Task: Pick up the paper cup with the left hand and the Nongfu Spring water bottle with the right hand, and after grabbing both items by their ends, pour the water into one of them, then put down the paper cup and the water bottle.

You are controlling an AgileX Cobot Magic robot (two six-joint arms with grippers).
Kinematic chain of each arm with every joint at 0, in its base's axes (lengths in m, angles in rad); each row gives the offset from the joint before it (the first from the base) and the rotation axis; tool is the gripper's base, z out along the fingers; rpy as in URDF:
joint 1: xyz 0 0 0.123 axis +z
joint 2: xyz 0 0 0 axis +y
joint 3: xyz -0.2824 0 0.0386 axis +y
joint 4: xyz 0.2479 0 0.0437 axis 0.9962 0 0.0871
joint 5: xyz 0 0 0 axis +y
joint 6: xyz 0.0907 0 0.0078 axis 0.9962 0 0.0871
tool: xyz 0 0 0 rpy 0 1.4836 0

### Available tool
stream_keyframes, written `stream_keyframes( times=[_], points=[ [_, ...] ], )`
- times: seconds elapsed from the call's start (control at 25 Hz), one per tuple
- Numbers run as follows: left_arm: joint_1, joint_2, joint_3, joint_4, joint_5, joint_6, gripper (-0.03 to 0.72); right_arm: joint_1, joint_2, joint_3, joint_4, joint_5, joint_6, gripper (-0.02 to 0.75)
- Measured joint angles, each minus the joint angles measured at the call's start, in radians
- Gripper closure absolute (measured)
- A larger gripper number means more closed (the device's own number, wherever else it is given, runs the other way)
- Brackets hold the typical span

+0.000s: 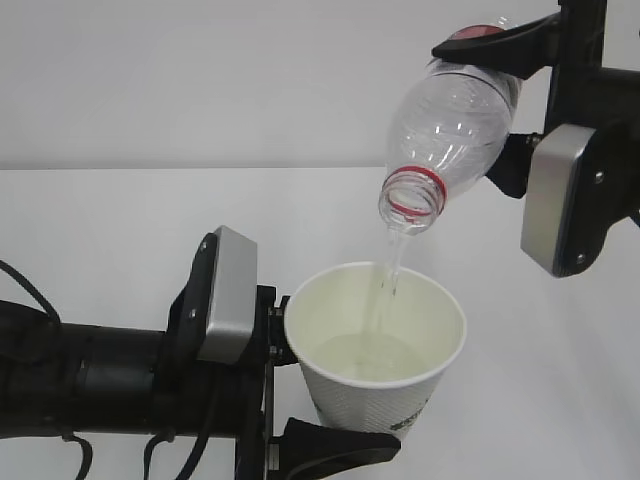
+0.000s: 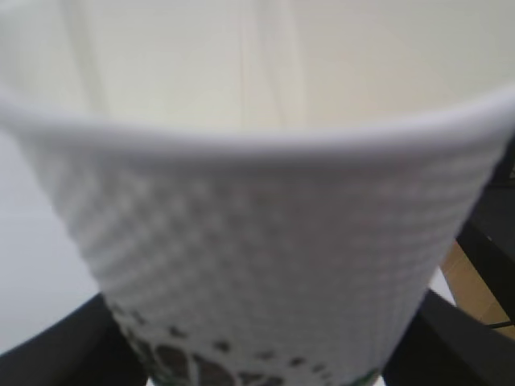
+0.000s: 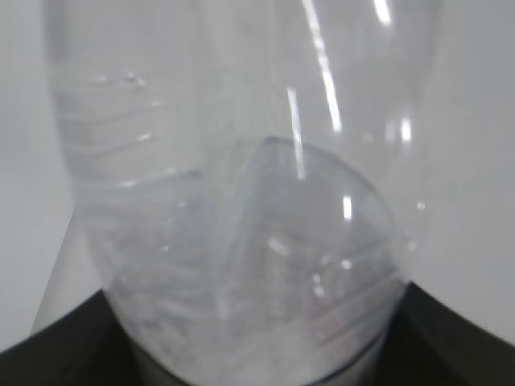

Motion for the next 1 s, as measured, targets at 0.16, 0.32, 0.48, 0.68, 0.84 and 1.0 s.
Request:
stream_keyframes(
  times=[0.16, 0.32, 0.48, 0.68, 0.84, 1.0],
  points=[
    [0.0, 0.0, 0.0, 0.0, 0.0, 0.0, 0.134, 0.0, 0.0, 0.0, 0.0, 0.0, 0.0, 0.225],
    [0.0, 0.0, 0.0, 0.0, 0.0, 0.0, 0.134, 0.0, 0.0, 0.0, 0.002, 0.0, 0.0, 0.225],
    [0.0, 0.0, 0.0, 0.0, 0.0, 0.0, 0.134, 0.0, 0.0, 0.0, 0.004, 0.0, -0.001, 0.225],
    [0.0, 0.0, 0.0, 0.0, 0.0, 0.0, 0.134, 0.0, 0.0, -0.001, 0.018, 0.0, -0.015, 0.225],
    [0.0, 0.0, 0.0, 0.0, 0.001, 0.0, 0.134, 0.0, 0.0, -0.001, 0.023, 0.0, -0.019, 0.225],
    [0.0, 0.0, 0.0, 0.002, 0.001, 0.0, 0.134, 0.0, 0.0, -0.001, 0.031, 0.0, -0.021, 0.225]
  ],
)
